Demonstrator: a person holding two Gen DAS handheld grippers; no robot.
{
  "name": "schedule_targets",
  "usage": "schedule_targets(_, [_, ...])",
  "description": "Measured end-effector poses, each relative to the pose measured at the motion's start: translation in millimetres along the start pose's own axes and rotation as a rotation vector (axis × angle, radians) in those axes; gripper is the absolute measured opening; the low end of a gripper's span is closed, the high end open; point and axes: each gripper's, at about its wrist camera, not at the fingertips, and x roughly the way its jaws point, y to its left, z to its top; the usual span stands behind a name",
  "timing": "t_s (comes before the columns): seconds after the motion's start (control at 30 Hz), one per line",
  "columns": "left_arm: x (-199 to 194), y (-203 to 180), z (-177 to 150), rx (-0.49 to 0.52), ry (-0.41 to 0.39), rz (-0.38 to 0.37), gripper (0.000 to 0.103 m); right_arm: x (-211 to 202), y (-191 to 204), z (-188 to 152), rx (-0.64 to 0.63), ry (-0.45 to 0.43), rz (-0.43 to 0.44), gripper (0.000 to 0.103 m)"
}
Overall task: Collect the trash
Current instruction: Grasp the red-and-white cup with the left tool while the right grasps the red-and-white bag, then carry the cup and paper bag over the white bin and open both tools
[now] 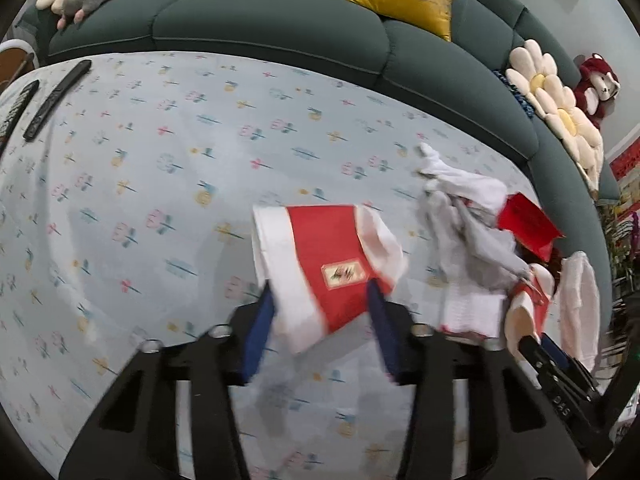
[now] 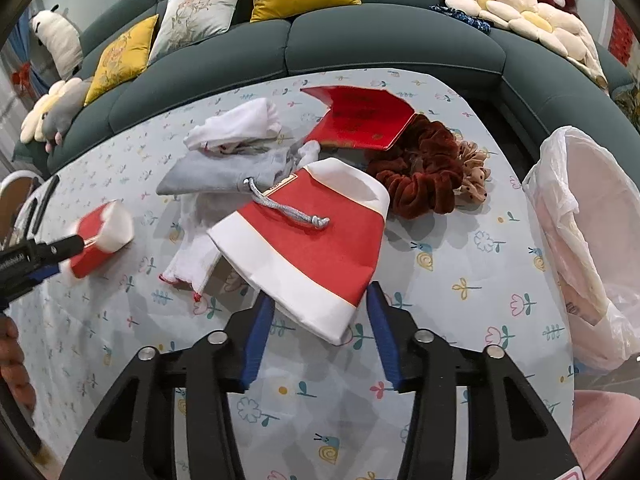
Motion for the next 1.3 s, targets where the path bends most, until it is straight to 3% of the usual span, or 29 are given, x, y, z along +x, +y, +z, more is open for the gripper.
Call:
schedule_targets(0.03, [-0.6,-5.4,-2.2,0.002,0.002,0.002,0.026,-0.6,-1.2,0.7,0.004,0.0,0.004,0.039])
schedule_targets(0.23, [-3.2,-38.5,-14.0,0.02,0.011,0.0,0.006,-9.0,-15.8,6.5,0.05,-0.005,0.025,0.022])
schedule_targets(0.3, [-4.4,-46.9,-16.1,0.012,0.011,-0.005,0.004,-12.8,-22.8,9.6,0.066,-0.005,0.038,0.012])
schedule_targets(0.47, [-10.7,-69.4,-19.5,0.015,0.0,-0.02,0.003,-24.7,-37.0,15.0,0.101,-0.019,0.059,0.003])
schedule_targets(0.9, [-44.4,-126.0,-32.4,0.048,-0.04,-0.057,0.003,-64.2,-60.9,25.8,0.143,-0.083,0.123,0.003])
schedule_targets(1.3, [-63.4,-196.5,-52.5,0.166,-0.053,-0.092,0.003,-98.5,-100.2,25.0,0.191,-0.126,0.129,0.003])
